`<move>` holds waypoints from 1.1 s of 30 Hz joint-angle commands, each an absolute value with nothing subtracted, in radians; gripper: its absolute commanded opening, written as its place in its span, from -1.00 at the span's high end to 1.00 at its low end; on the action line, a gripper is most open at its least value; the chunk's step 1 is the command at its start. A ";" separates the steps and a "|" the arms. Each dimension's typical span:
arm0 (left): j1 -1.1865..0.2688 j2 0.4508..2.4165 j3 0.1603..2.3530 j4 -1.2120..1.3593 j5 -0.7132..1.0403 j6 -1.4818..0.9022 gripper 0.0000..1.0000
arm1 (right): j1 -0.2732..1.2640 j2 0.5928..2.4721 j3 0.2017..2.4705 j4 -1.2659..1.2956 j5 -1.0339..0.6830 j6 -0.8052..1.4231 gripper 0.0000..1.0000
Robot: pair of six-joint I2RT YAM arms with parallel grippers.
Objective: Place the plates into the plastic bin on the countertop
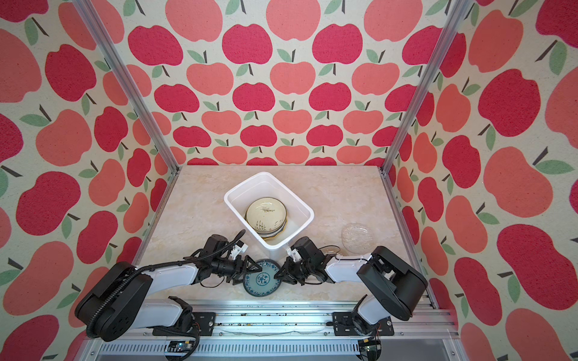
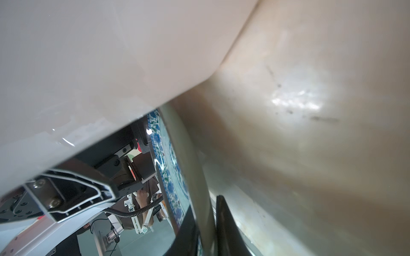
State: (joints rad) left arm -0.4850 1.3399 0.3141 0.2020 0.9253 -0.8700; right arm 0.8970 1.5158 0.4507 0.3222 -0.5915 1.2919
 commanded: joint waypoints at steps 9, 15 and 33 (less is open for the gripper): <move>-0.451 1.181 0.353 -0.030 0.877 -0.753 -0.84 | 0.897 1.398 0.461 0.299 -0.522 1.330 0.99; -0.449 1.007 0.388 -0.208 0.767 -0.692 -0.98 | 0.883 1.115 0.456 -0.153 -0.423 1.314 0.99; -0.424 0.813 0.608 -0.547 0.296 -0.593 -0.98 | 0.838 1.012 0.901 -1.117 -0.516 0.825 1.00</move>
